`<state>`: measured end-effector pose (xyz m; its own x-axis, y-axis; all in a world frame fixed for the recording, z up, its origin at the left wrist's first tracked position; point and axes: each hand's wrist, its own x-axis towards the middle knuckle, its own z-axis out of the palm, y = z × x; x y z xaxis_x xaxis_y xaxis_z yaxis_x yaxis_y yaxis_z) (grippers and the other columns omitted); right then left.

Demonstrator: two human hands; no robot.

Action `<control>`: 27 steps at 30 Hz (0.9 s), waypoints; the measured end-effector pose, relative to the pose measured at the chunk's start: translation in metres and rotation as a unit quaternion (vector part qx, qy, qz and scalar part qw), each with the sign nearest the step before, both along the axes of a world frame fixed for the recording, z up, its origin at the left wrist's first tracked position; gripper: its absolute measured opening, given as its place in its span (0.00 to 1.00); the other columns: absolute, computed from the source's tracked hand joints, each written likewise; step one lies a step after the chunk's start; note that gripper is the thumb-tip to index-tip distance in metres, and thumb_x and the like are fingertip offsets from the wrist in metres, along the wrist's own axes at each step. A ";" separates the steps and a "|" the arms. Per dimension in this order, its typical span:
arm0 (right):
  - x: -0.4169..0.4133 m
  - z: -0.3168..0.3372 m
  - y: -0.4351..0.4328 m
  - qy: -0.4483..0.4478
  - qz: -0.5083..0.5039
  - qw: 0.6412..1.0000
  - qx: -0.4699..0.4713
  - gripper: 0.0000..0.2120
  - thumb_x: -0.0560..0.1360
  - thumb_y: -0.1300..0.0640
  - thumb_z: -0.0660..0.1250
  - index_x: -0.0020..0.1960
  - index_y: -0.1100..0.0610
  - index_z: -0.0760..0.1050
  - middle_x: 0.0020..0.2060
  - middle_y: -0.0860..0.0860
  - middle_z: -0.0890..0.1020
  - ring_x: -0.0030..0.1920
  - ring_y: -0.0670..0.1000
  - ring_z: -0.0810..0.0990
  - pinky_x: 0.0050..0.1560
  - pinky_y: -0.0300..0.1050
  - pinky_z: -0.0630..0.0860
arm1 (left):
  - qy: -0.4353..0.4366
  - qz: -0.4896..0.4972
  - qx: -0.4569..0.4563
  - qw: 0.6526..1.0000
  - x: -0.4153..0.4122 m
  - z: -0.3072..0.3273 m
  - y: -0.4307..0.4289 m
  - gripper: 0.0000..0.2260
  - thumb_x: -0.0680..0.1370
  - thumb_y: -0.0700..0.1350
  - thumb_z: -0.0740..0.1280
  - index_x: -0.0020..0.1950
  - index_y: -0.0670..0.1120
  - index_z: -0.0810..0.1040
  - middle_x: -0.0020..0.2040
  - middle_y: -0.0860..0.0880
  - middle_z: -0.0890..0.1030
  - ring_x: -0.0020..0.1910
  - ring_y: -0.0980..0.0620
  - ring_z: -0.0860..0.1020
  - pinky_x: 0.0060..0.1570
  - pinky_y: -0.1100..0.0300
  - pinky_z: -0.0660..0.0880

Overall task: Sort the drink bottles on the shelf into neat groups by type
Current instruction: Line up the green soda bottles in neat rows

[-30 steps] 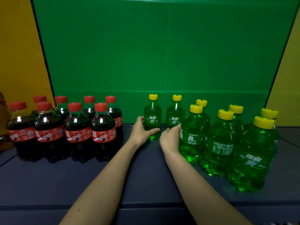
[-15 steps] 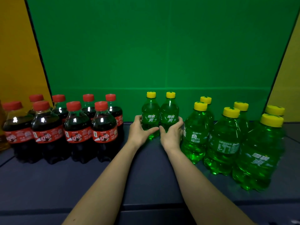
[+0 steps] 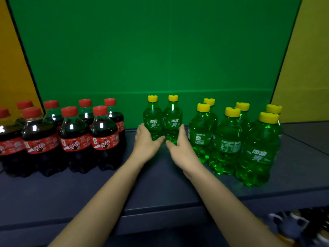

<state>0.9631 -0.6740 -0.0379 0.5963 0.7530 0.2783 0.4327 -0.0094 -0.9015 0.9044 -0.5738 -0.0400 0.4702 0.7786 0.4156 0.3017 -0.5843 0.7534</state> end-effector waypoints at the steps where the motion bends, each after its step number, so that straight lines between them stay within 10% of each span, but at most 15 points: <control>1: -0.004 -0.001 -0.017 -0.008 0.025 1.000 0.007 0.34 0.79 0.64 0.58 0.76 0.58 0.41 0.76 0.51 0.49 0.76 0.48 0.50 0.75 0.45 0.49 | -0.015 -0.003 0.023 1.000 -0.004 0.002 -0.010 0.31 0.73 0.44 0.70 0.71 0.37 0.59 0.70 0.40 0.64 0.70 0.44 0.62 0.69 0.58 0.57; 6: -0.010 -0.014 -0.096 -0.100 -0.047 0.984 0.140 0.21 0.76 0.63 0.58 0.65 0.47 0.65 0.65 0.46 0.72 0.63 0.36 0.70 0.63 0.29 0.65 | -0.076 -0.081 0.184 0.977 -0.011 0.009 -0.068 0.28 0.70 0.48 0.69 0.66 0.41 0.66 0.66 0.46 0.67 0.67 0.51 0.64 0.64 0.69 0.55; 14: -0.008 -0.036 -0.127 -0.218 -0.207 0.943 0.144 0.25 0.76 0.67 0.59 0.71 0.55 0.62 0.65 0.44 0.66 0.65 0.30 0.61 0.61 0.20 0.54 | -0.055 -0.263 -0.151 0.951 0.026 0.014 -0.081 0.36 0.69 0.30 0.70 0.73 0.41 0.57 0.64 0.50 0.67 0.61 0.59 0.65 0.50 0.81 0.64; 20: -0.009 -0.038 -0.128 -0.217 -0.215 0.944 0.124 0.33 0.76 0.68 0.59 0.74 0.49 0.49 0.73 0.39 0.53 0.69 0.27 0.48 0.65 0.21 0.48 | -0.036 -0.231 -0.149 0.961 0.027 0.013 -0.072 0.32 0.59 0.42 0.79 0.61 0.43 0.72 0.59 0.47 0.77 0.54 0.53 0.76 0.53 0.65 0.74; 24: -0.011 -0.037 -0.123 -0.196 -0.216 0.949 0.122 0.34 0.77 0.67 0.59 0.72 0.44 0.47 0.71 0.36 0.53 0.73 0.47 0.59 0.72 0.46 0.59 | 0.003 -0.144 -0.065 0.987 0.017 0.011 -0.075 0.35 0.56 0.51 0.81 0.58 0.45 0.71 0.57 0.48 0.72 0.56 0.51 0.73 0.60 0.55 0.71; 27: -0.012 -0.037 -0.122 -0.180 -0.209 0.954 0.121 0.32 0.77 0.66 0.59 0.73 0.46 0.49 0.71 0.40 0.56 0.72 0.43 0.58 0.70 0.33 0.54 | 0.008 -0.183 -0.124 0.975 0.006 0.010 -0.068 0.40 0.56 0.51 0.81 0.62 0.46 0.66 0.59 0.49 0.74 0.57 0.52 0.75 0.62 0.54 0.71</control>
